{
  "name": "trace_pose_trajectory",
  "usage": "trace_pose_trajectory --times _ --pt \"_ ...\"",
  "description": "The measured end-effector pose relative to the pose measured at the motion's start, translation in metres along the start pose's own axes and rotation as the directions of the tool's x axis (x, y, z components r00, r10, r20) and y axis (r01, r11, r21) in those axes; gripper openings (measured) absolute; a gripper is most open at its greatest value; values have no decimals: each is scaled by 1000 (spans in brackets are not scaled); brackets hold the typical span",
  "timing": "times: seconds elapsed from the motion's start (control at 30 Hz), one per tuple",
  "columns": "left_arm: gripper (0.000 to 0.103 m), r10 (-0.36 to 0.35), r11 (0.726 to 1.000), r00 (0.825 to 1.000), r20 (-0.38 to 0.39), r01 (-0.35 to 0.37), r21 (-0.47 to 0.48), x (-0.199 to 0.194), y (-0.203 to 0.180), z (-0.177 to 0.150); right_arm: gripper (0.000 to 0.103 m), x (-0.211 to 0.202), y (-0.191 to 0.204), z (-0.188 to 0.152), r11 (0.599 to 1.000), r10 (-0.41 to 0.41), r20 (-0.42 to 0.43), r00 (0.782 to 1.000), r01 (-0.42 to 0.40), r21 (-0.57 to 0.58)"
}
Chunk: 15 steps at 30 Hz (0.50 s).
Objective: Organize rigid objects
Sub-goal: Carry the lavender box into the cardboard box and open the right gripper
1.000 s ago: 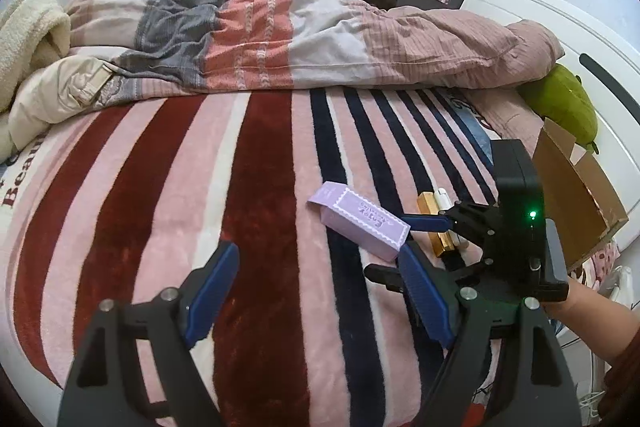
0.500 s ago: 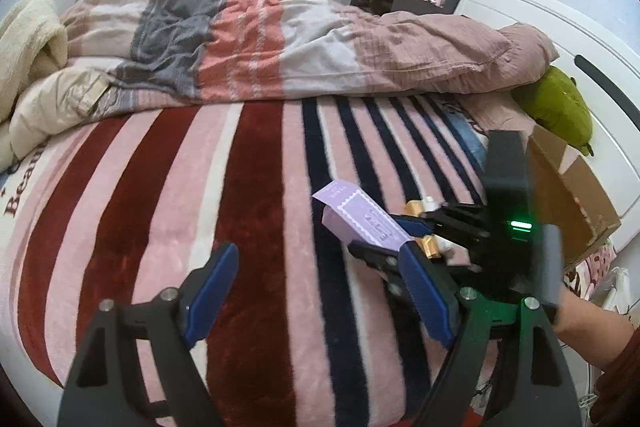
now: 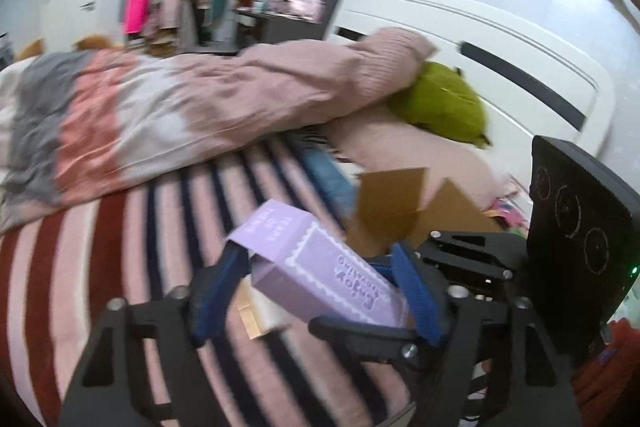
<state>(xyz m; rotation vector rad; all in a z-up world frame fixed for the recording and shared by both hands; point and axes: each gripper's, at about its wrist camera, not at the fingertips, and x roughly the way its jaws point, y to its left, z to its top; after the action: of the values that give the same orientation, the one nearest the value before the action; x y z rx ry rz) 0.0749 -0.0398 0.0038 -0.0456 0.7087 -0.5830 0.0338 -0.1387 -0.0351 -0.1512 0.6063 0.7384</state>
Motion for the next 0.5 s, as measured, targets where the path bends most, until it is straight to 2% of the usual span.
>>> trace_pose_trajectory --times 0.07,0.13,0.27,0.5 --pt "53 -19 999 1000 -16 20 28 17 -20 10 33 -13 -15 -3 1000 -20 14 1000 19 23" --pt "49 -38 998 999 -38 40 55 36 -39 18 33 -30 -34 -9 997 -66 18 998 65 51" --pt "47 -113 991 988 -104 120 60 77 -68 27 33 -49 -73 -24 985 -100 -15 995 101 142" --pt "47 -152 983 965 -213 171 70 124 -98 27 33 -60 -116 -47 958 -160 -118 980 183 219"
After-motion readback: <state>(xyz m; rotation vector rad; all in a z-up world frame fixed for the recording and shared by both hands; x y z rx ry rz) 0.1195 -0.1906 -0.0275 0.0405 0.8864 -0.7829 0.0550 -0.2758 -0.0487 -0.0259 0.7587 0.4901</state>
